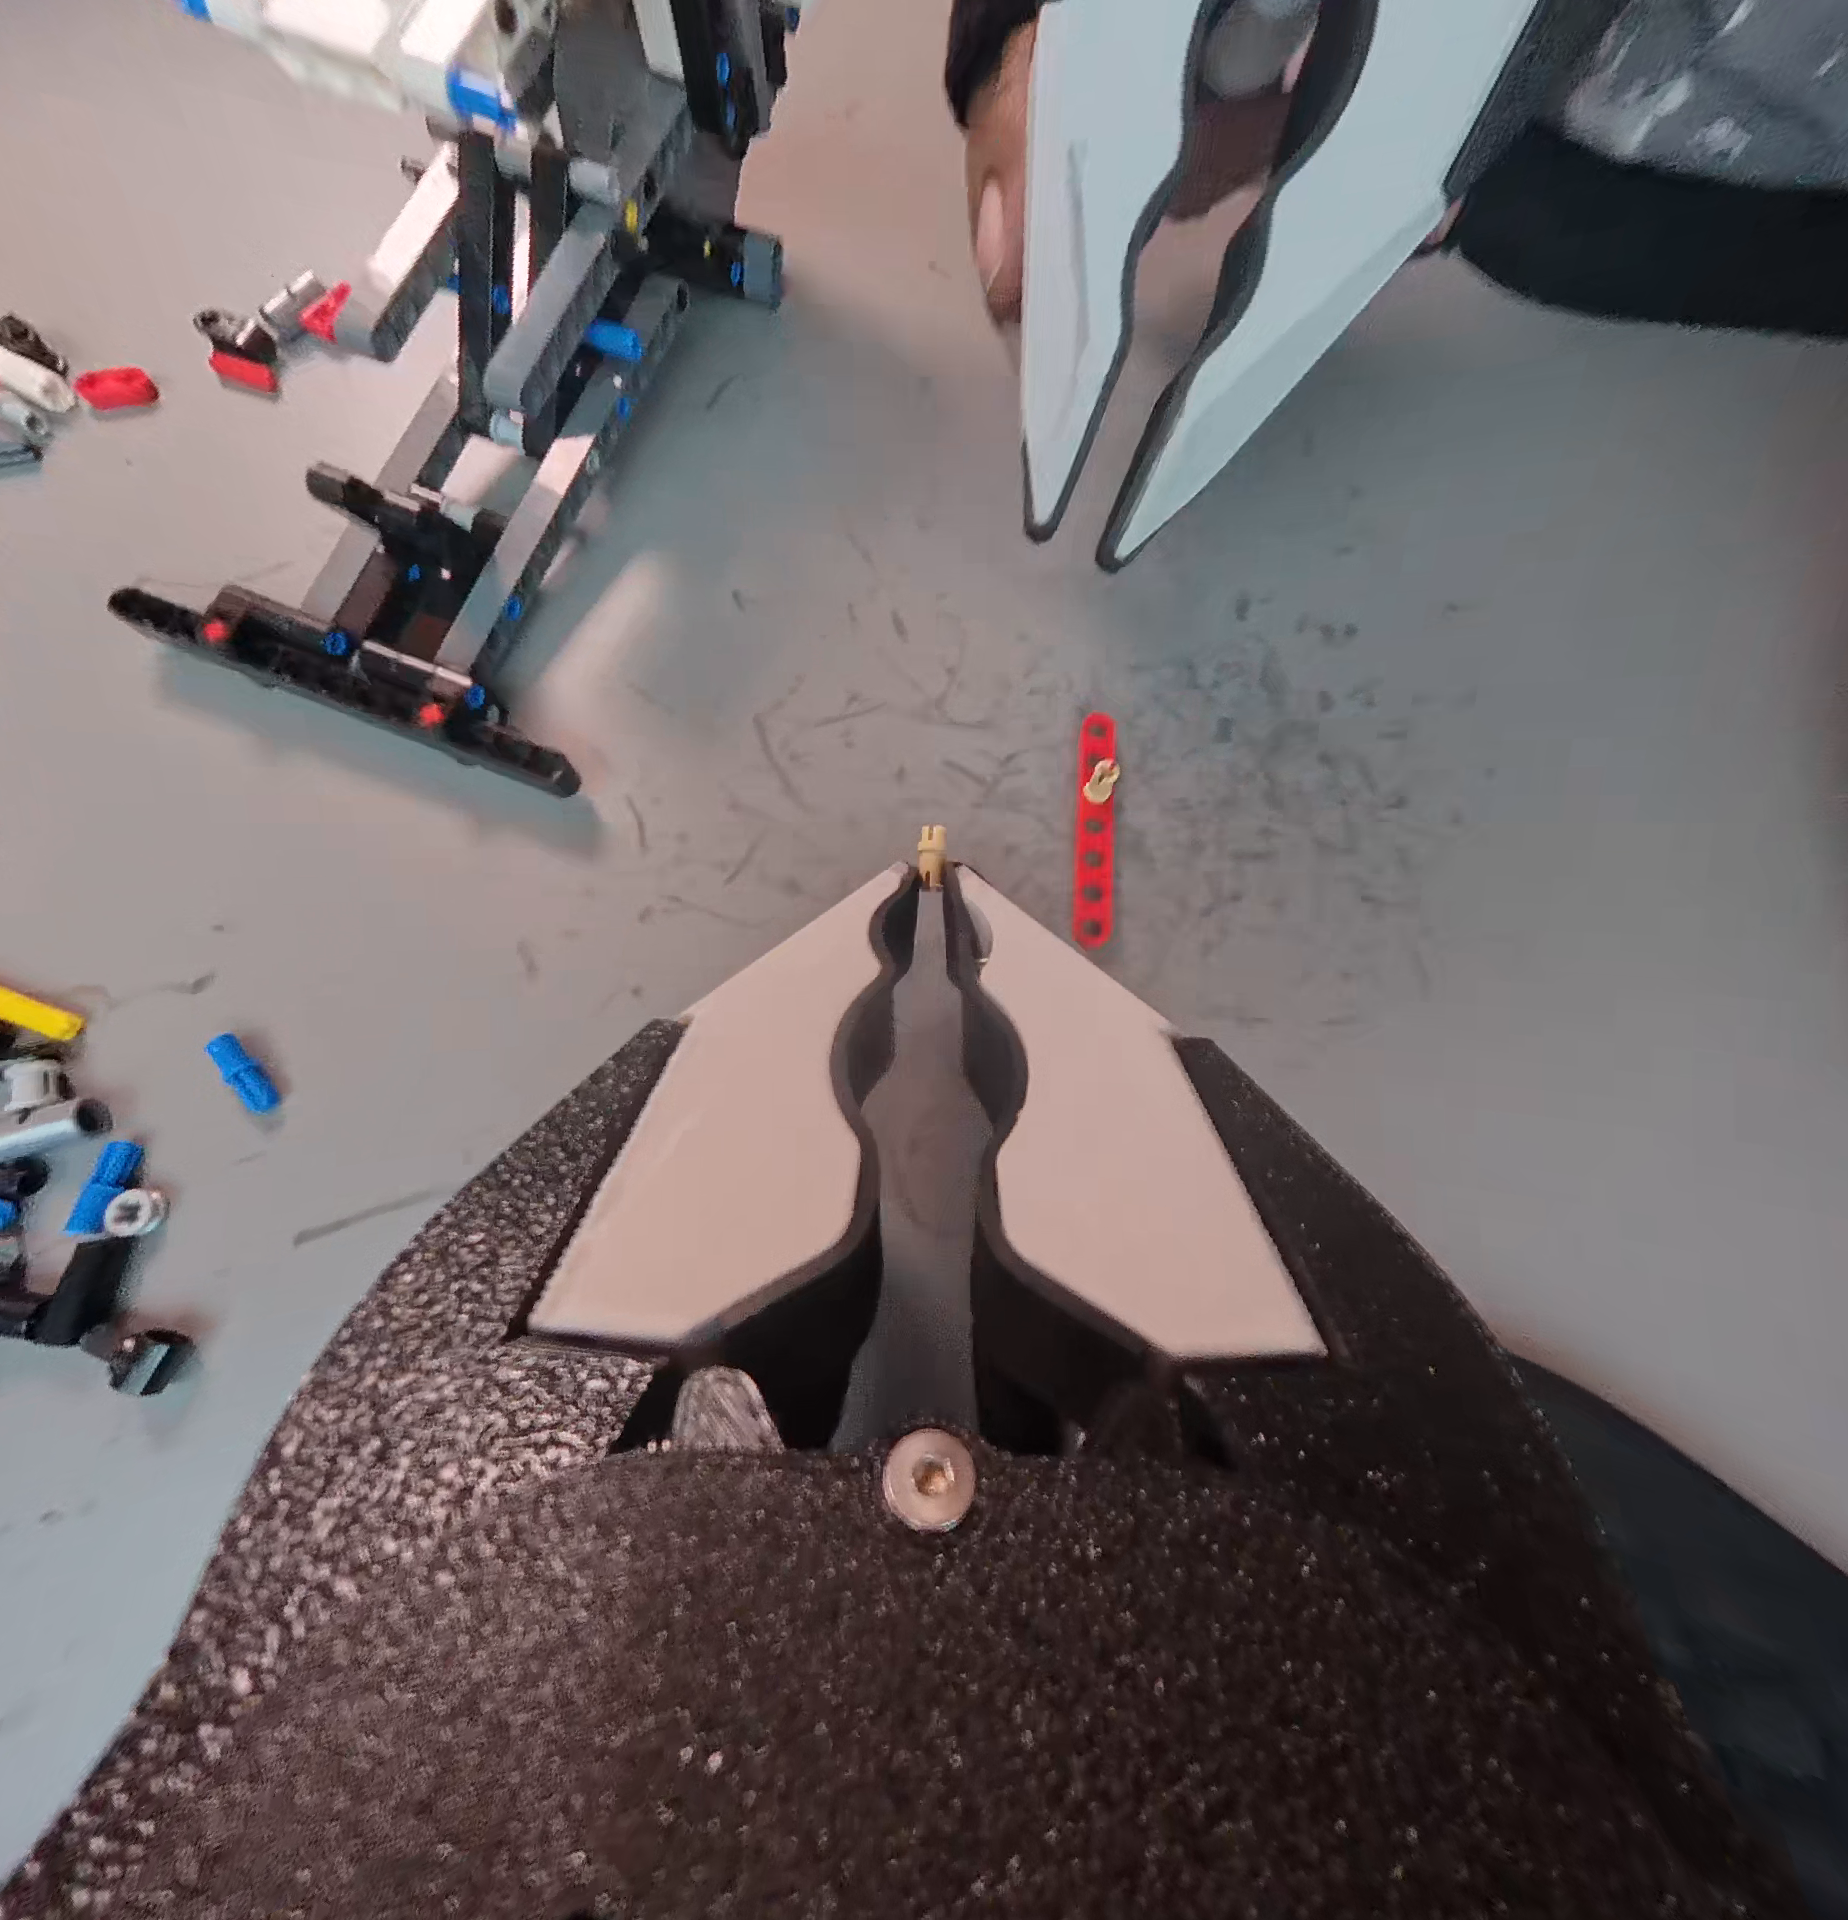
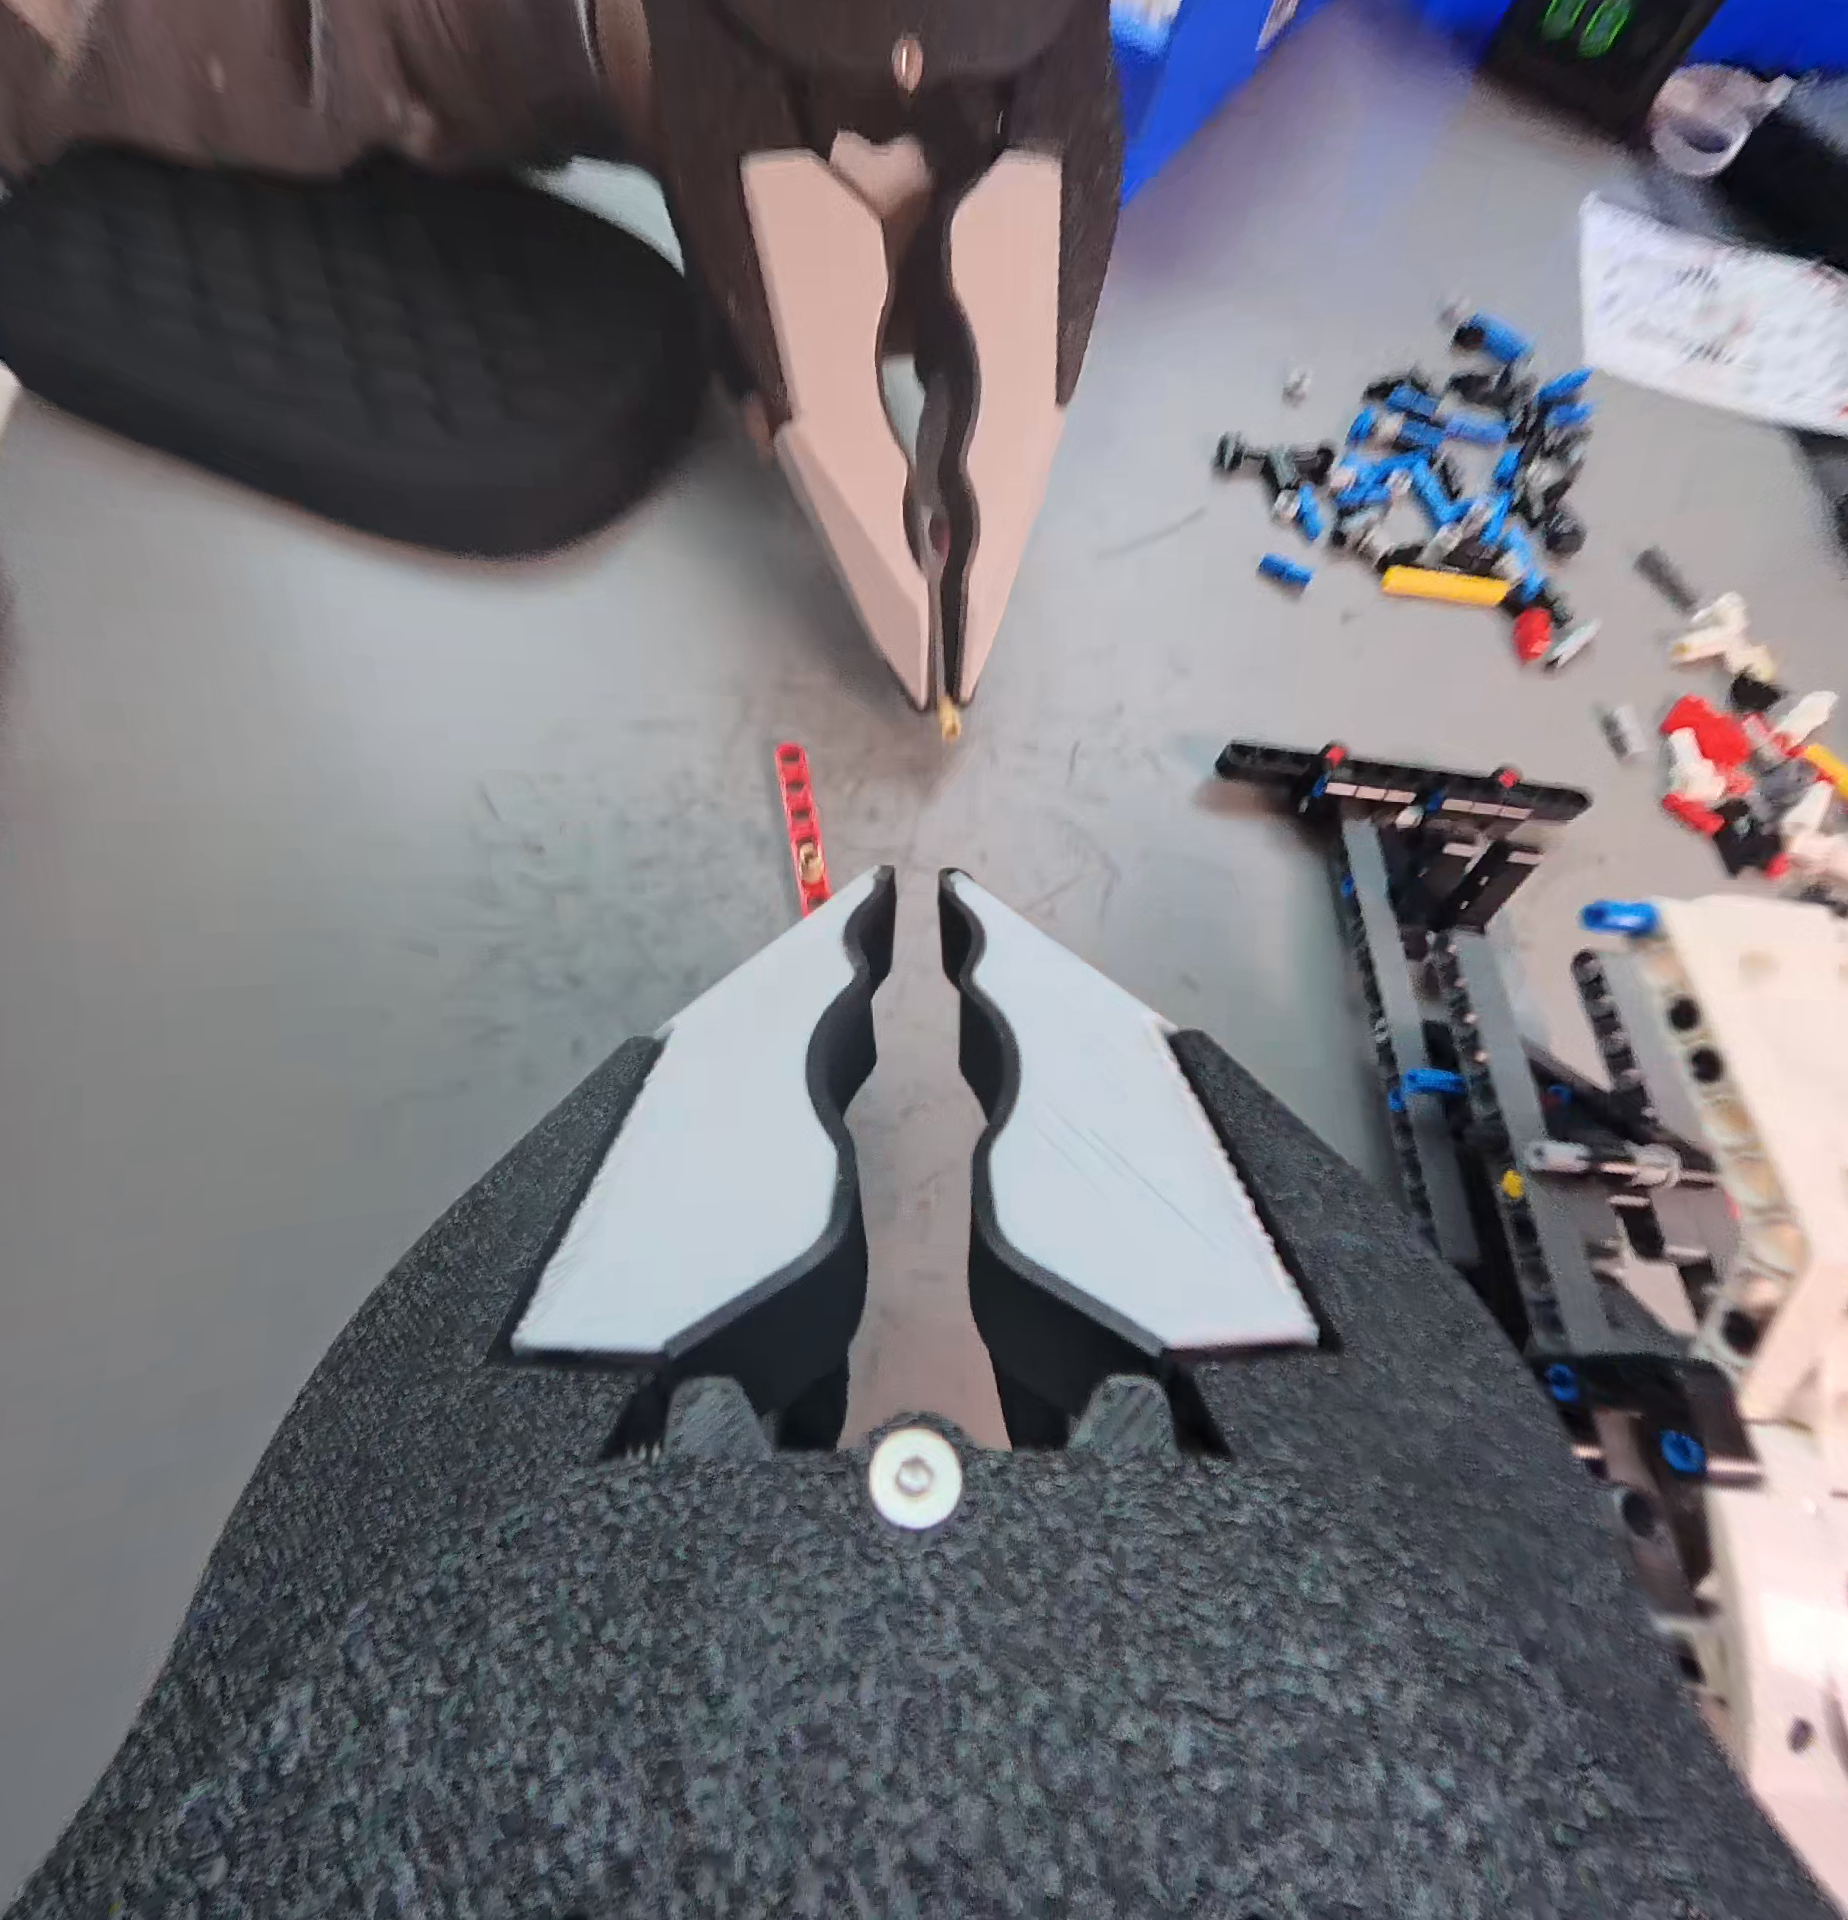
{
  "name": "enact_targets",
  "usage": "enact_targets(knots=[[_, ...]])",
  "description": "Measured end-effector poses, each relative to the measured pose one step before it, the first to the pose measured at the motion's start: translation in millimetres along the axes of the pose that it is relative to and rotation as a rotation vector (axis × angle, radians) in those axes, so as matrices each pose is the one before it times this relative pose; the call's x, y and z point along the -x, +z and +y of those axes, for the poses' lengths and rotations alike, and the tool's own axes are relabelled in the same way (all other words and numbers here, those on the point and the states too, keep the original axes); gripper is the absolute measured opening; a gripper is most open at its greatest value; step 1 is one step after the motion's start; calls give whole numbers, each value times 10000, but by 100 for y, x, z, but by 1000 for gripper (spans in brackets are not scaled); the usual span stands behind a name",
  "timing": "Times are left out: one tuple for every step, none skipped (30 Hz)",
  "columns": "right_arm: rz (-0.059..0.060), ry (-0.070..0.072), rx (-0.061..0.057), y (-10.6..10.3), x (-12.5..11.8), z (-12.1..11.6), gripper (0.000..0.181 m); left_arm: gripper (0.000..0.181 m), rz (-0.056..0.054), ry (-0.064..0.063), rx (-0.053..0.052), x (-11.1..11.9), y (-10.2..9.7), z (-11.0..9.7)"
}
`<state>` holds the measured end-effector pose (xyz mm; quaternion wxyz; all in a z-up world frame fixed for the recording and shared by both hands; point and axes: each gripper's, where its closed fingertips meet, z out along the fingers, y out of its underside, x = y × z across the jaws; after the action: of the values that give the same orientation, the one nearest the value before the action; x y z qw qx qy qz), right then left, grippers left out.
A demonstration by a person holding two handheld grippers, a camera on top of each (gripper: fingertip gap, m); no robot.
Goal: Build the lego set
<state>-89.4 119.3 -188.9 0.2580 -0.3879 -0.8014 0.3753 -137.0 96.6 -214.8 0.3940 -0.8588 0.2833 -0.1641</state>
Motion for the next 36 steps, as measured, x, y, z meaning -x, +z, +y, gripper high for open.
enact_targets(knots=[[161, -180, -638, -164, -82, -1212, 8, 4, 312, -112, -394, -556, -284, -901], [256, -409, -522, -49, -58, -1050, 9, 4, 393, -118, -403, -686, -257, -969], [151, -542, -313, 35, 189, -721, 9, 4, 351, -98, -384, -626, -219, -934], [57, -507, -161, 71, 335, -507, 9, 4, 291, -67, -326, -539, -168, -826], [99, -404, -126, 65, 229, -433, 9, 4, 279, -42, -244, -529, -114, -643], [48, -289, -106, 40, 230, -367, 10, 4, 233, -15, -181, -466, -67, -507], [52, -160, -86, 7, 128, -313, 10, 4, 189, 14, -128, -434, -15, -363], [-19, -104, -26, -2, 159, -202, 11, 4, 131, 44, -93, -359, 33, -249], [-73, -80, 17, -13, 232, -96, 12, 4, 76, 63, -64, -287, 38, -170], [-44, -93, 61, -2, 161, -12, 12, 4, 44, 70, -4, -226, 54, -72], [-15, -87, 14, -26, 125, -51, 10, 4, 0, 62, 30, -148, 46, 8], [-4, -43, -25, -32, 93, -104, 5, 4, 10, 25, 12, -129, 33, 3], [-44, -50, 5, -50, 111, -47, 5, 4, 19, -17, -41, -107, -15, -44], [-15, -16, -3, -50, 51, -47, 5, 4, 18, -54, -89, -78, -36, -87], [41, -10, -72, -55, -47, -142, 4, 4, 11, -88, -149, -33, -94, -174], [97, 12, -128, -71, -136, -206, 4, 4, 2, -144, -244, 15, -169, -312], [156, 87, -225, -90, -276, -313, 4, 4, 19, -223, -371, 33, -240, -473], [193, 133, -342, -151, -384, -465, 4, 4, 64, -294, -472, -9, -291, -629], [213, 118, -409, -144, -397, -601, 4, 5, 129, -320, -477, -109, -293, -657], [193, 41, -362, -114, -318, -599, 4, 7, 177, -278, -380, -225, -247, -554], [218, -28, -321, -78, -307, -595, 4, 8, 180, -190, -264, -285, -179, -407], [140, -32, -261, -54, -167, -528, 4, 9, 149, -107, -200, -295, -111, -318], [94, 3, -208, -35, -94, -453, 4, 9, 111, -73, -166, -245, -49, -268], [-6, 28, -159, -31, 44, -362, 4, 9, 100, -65, -119, -200, -1, -192], [-80, 52, -108, -19, 149, -248, 4, 9, 103, -54, -96, -177, 24, -164], [-72, 60, -53, 2, 134, -131, 4, 7, 123, -43, -86, -204, 22, -127], [3, 27, -48, -18, -1, -108, 4, 7, 99, -50, -71, -157, 24, -104], [-18, 10, -6, -21, 25, -24, 4, 7, 41, -35, -4, -54, 35, -10], [-34, -9, 22, -4, 41, 19, 4, 6, 23, -15, 11, -24, 28, 25], [-28, -12, 10, -14, 39, 22, 4, 6, 30, -34, -18, -24, 11, 0], [-9, 12, -25, -14, 8, -24, 4, 6, 54, -67, -40, -55, 16, -20], [-32, 10, -25, -14, 38, -25, 4, 6, 63, -87, -45, -51, 14, -30], [-14, -16, -5, -15, 15, -17, 4, 5, 32, -89, -37, 2, 15, -15], [11, -46, 26, -6, -8, 28, 4, 5, 14, -93, -19, 44, 13, 12], [-17, -59, 49, -6, 33, 74, 4, 4, 19, -102, 1, 40, 27, 43], [-3, -39, 42, 3, 15, 70, 4, 4, 3, -69, 6, 57, 20, 42]])
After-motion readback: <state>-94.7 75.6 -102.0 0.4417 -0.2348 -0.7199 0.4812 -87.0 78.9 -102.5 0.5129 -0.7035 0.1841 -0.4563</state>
